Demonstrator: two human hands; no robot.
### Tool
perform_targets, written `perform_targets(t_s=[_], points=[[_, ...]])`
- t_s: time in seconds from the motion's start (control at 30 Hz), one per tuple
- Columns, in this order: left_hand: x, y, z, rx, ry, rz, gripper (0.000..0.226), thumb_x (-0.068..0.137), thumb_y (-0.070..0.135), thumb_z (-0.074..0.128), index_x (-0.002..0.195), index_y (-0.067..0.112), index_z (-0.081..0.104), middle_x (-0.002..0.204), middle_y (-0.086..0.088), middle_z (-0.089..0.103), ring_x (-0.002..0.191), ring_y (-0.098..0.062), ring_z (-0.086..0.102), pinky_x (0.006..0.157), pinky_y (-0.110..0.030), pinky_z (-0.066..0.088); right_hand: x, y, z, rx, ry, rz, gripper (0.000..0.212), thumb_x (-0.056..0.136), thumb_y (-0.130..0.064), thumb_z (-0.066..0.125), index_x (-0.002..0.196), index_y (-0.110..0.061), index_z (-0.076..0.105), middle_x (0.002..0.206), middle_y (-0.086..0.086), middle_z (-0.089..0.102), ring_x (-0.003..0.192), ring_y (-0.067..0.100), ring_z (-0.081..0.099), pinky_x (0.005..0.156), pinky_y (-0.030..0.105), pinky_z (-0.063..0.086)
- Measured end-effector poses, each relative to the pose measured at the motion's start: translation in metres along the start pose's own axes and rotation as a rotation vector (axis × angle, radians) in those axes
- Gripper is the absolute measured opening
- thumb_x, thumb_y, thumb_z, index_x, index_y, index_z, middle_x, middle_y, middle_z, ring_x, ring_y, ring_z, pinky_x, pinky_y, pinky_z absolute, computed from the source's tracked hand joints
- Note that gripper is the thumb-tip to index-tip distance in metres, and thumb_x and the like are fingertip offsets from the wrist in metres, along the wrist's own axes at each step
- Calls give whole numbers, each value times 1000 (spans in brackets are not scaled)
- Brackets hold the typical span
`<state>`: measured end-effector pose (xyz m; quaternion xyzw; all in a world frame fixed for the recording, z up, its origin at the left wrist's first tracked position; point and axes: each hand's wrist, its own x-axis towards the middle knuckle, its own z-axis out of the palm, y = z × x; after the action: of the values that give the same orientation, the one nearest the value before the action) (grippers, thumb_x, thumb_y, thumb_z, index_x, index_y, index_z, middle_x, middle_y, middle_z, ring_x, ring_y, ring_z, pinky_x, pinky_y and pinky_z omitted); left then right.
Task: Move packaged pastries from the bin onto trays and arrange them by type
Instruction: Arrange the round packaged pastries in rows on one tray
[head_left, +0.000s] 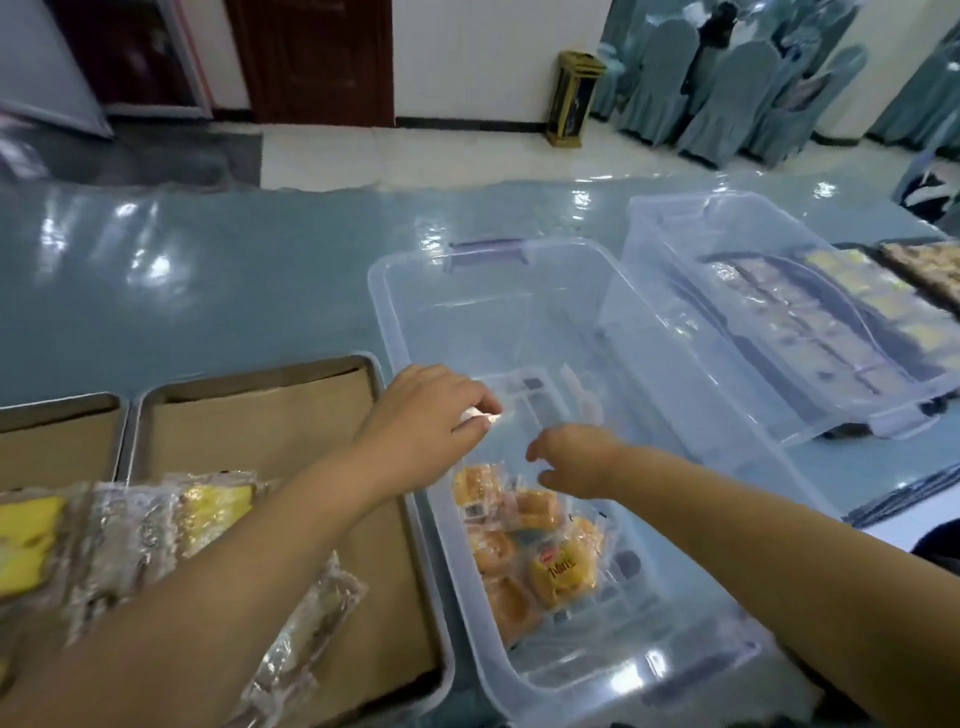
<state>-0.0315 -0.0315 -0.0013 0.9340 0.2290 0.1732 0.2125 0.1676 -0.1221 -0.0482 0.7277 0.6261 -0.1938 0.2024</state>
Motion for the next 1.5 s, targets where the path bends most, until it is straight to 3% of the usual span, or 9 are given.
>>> perform_targets(t_s=[0.2,0.4,0.6,0.73,0.9,1.07,1.3,1.4,1.5], points=[[2,3,2,-9,-2,-89,21,92,29,53,108,33,65,106,18,61,100,-5,48,83,-20,25,28,5,34,11,-133,-60,53,92,-44,48,133,-13,36,127,9,47,109,31,54,90,40,46],[1,4,5,-54,20,-186,19,92,33,53,107,41,62,101,31,48,97,8,39,83,-11,26,48,11,33,105,-177,51,44,80,-38,63,115,-15,51,108,3,58,95,22,57,78,30,46],[1,8,7,-50,60,-231,19,91,30,57,106,40,63,101,29,50,93,10,39,79,-4,26,62,21,-1,424,335,241,27,83,-39,52,74,-15,61,70,2,69,70,19,67,51,23,41],[1,9,7,-57,71,-249,19,90,29,57,106,38,65,102,25,55,94,7,44,81,-8,28,67,-14,0,930,47,173,33,81,-34,65,96,-5,65,96,14,68,91,29,66,84,41,54],[0,9,6,-66,82,-243,20,89,27,59,105,35,66,102,22,58,96,5,46,84,-15,33,60,-46,28,994,-80,197,39,85,-18,60,120,-3,52,124,19,53,113,33,54,98,43,46],[2,8,7,-70,94,-228,20,88,25,60,105,34,67,103,18,63,96,3,49,85,-19,36,56,-48,38,1149,-108,290,70,74,-18,75,131,-9,34,120,15,49,107,31,57,91,43,52],[1,9,7,-73,75,-249,22,86,29,63,106,37,65,106,18,61,98,5,45,82,-7,30,43,-38,23,1261,-184,219,32,70,-9,77,97,-4,60,77,9,64,60,17,62,50,25,47],[2,12,5,-50,47,-260,37,82,35,68,118,38,59,116,18,58,104,6,41,82,-6,27,30,-20,-2,1533,-57,98,27,71,10,64,96,-2,63,76,13,67,55,18,66,48,24,49],[6,18,5,-8,-21,-321,85,71,56,70,142,42,24,142,17,40,126,-7,35,89,-20,29,15,-5,-29,1806,-12,-122,37,69,22,48,93,0,64,76,13,67,65,22,67,54,28,53]])
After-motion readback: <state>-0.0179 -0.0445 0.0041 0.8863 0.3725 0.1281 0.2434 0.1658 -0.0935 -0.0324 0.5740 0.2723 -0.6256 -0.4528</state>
